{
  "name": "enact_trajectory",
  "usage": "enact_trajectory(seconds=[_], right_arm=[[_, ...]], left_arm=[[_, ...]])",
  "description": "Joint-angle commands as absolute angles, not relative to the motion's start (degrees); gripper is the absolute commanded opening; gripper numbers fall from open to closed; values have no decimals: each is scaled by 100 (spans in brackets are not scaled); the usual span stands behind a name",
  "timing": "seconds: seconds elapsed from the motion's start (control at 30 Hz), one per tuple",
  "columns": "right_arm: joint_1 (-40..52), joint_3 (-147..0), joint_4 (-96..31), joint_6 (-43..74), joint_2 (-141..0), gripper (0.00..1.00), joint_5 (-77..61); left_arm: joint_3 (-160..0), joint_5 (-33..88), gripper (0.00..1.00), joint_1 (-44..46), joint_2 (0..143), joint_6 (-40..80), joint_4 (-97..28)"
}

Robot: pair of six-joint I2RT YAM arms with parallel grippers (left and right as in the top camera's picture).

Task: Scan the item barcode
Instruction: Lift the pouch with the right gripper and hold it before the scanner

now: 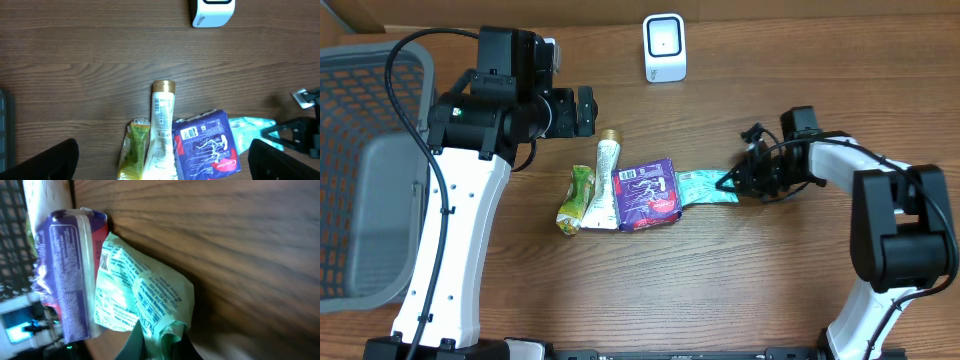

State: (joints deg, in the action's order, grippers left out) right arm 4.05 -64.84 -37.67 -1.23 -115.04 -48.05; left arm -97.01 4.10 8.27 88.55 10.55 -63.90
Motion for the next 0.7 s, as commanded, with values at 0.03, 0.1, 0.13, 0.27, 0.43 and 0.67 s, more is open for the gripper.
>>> enact_trajectory(seconds=[0.03,0.1,0.13,0.27,0.43,0.67], right_arm=[[-43,-6779,-4125,-338,-11041,4,-5339],[-215,-6796,-4368,-613,-10643,4,-5413],[-255,-6799,-4416,-644,-10495,4,-5408],[-322,-6799,-4554,-803,-9557,4,-5382],[-274,-6801,-4536,-799,-8383,4,-5201],[-274,-6936,-4383,-596,-6952,4,-4969]], left_arm=[[-9754,410,99,864,8886,1046,-6386],[-9754,410,99,864,8886,1046,-6386],[-9754,410,100,864,8886,1046,-6386],[-9754,410,100,864,8886,1046,-6386],[-9754,410,100,864,8886,1046,-6386],[-9754,410,100,864,8886,1046,-6386]])
